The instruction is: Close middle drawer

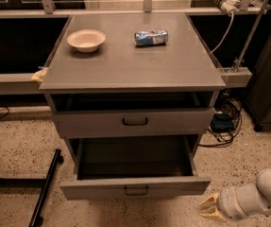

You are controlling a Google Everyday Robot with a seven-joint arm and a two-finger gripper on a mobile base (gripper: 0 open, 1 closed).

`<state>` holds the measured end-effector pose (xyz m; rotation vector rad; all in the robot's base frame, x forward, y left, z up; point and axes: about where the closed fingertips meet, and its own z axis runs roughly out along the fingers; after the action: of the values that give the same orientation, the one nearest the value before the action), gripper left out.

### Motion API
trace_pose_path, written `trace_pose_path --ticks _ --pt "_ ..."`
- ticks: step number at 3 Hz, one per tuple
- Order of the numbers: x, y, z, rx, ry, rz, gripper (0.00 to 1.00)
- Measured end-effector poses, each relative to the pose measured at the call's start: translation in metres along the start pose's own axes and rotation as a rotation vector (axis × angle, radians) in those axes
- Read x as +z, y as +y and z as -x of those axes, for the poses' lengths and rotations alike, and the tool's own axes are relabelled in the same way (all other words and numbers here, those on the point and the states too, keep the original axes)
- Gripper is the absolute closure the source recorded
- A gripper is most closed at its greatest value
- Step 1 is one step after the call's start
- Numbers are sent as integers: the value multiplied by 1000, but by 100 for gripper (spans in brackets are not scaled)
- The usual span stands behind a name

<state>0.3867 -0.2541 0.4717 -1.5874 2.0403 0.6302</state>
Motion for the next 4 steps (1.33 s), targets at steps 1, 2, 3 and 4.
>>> trace_pose_path --ticks 1,2,3,4 --pt "38 -17 -35 3 -113 -2 100" --pt "67 -13 -48 27 -148 21 100" --pt "65 -14 -45 -3 -180 -6 100" --pt "62 -22 -28 -118 -252 -110 100"
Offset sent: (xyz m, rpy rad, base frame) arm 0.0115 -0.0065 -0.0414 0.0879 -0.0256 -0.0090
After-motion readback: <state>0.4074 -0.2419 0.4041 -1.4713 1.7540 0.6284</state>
